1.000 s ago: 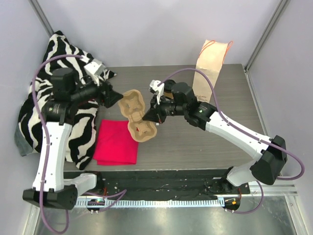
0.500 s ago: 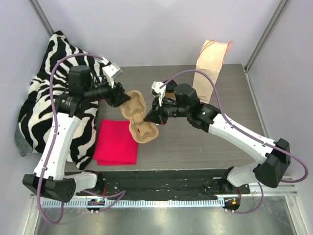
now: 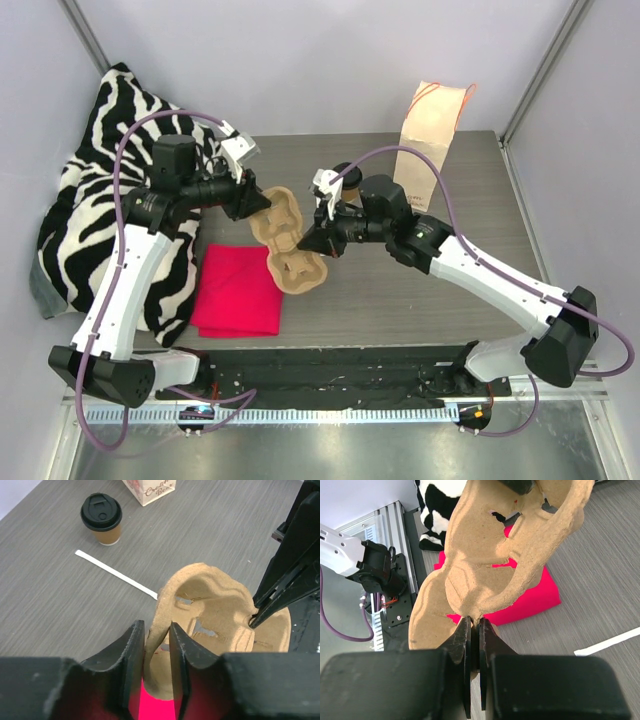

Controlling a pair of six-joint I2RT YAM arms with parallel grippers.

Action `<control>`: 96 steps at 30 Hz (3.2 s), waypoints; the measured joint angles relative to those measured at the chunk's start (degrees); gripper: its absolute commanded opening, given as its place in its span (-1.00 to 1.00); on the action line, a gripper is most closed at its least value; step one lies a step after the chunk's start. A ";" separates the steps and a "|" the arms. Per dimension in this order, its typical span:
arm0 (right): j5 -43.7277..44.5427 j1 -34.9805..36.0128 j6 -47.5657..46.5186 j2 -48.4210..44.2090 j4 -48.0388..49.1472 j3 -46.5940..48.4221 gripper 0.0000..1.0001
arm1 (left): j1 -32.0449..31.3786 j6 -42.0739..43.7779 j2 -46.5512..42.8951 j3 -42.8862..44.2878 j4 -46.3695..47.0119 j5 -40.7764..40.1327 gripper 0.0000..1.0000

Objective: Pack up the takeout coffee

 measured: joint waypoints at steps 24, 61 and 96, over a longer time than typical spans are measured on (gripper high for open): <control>0.98 -33.35 -20.52 17.27 -27.93 47.98 0.68 | -0.28 -3.50 0.94 -0.28 0.98 1.79 -1.00; 17.31 -34.42 -42.66 29.03 -49.92 48.94 -0.99 | -0.28 -7.58 -1.51 -4.96 5.22 1.90 -1.00; 9.31 -20.04 -36.63 9.90 -58.71 54.53 0.62 | -0.28 -9.29 -1.44 -5.38 5.95 2.89 -1.00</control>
